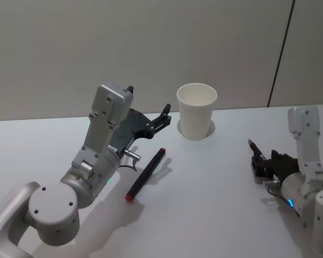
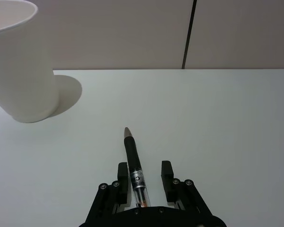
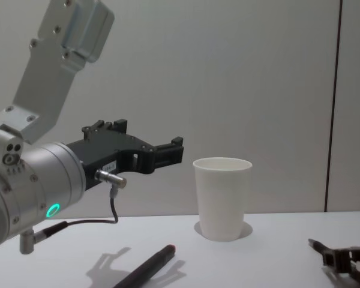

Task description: Place the pen into the pen holder.

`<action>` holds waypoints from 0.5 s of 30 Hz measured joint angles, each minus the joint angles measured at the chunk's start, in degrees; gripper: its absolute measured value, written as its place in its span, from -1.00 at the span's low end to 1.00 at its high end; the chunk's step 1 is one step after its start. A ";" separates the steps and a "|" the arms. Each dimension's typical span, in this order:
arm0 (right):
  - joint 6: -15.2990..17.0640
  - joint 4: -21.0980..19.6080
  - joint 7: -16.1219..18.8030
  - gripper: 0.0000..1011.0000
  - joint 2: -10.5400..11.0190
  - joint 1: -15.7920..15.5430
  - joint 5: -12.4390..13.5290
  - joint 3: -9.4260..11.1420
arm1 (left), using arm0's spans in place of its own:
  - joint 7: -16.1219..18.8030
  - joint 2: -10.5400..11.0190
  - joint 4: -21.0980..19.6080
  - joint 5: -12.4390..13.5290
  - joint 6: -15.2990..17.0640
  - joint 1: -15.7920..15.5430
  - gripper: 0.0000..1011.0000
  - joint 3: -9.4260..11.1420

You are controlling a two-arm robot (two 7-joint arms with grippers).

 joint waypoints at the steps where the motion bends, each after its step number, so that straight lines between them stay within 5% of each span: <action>1: 0.00 -0.01 -0.11 -0.14 -0.01 -0.01 0.05 0.03 | 0.00 0.00 0.00 0.00 0.00 0.00 0.98 0.00; 15: 0.03 -0.03 -0.62 -0.34 -0.07 -0.07 0.30 0.17 | 0.00 0.00 0.00 0.00 0.00 0.00 0.98 0.00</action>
